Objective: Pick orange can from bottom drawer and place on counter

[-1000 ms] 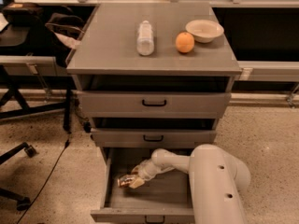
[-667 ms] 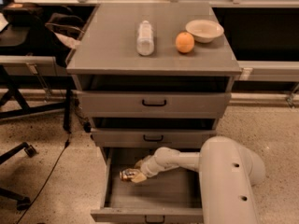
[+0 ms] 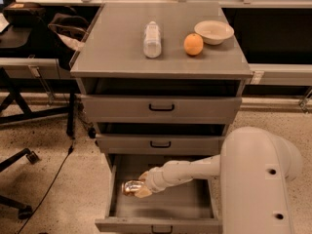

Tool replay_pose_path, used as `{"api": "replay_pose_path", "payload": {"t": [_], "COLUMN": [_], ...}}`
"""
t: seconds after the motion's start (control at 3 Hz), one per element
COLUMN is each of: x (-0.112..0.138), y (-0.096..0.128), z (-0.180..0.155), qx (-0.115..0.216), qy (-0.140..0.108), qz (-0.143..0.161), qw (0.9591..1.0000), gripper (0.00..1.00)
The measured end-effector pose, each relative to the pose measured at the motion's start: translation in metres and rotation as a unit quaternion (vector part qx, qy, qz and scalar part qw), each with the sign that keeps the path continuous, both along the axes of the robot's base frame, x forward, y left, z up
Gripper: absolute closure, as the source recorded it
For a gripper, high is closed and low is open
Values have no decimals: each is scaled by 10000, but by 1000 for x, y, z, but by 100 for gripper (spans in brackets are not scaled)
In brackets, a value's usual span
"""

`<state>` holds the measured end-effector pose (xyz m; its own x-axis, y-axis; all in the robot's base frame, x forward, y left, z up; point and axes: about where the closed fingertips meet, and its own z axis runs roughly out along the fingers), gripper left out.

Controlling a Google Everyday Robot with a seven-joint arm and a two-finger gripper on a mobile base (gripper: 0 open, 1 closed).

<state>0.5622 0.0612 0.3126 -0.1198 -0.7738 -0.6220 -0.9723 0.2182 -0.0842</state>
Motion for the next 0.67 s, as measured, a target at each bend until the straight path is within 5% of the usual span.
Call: {"api": "replay_pose_path", "payload": {"t": [0.67], "x": [1], "y": [2], "z": [3], "qx": [191], "qy": [88], "qz": [98], "qw": [9997], "gripper": [100]}}
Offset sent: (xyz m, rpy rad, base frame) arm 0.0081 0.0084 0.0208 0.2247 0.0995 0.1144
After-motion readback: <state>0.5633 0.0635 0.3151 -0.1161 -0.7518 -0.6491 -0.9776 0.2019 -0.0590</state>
